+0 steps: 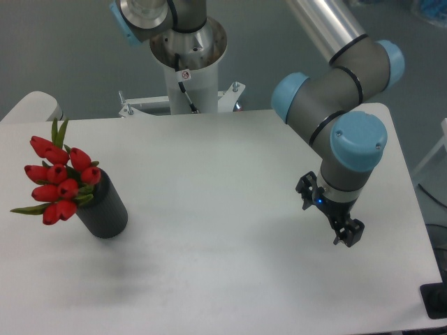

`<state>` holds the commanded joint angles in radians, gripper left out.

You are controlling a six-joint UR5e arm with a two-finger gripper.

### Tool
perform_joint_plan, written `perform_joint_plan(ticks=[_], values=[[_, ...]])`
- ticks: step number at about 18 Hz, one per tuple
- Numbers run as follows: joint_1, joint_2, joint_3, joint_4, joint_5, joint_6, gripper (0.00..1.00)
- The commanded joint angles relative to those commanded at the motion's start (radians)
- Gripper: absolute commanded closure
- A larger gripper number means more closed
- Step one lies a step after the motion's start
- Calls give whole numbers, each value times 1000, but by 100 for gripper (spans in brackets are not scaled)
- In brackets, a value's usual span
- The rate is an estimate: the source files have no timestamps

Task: Insert the flowers into the vase

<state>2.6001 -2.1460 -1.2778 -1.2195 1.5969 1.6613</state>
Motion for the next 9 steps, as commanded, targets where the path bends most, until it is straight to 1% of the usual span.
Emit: perform_joint_plan(ticks=[5, 9], values=[[2, -15, 9, 8, 20, 55, 0], [2, -17, 9, 8, 20, 57, 0]])
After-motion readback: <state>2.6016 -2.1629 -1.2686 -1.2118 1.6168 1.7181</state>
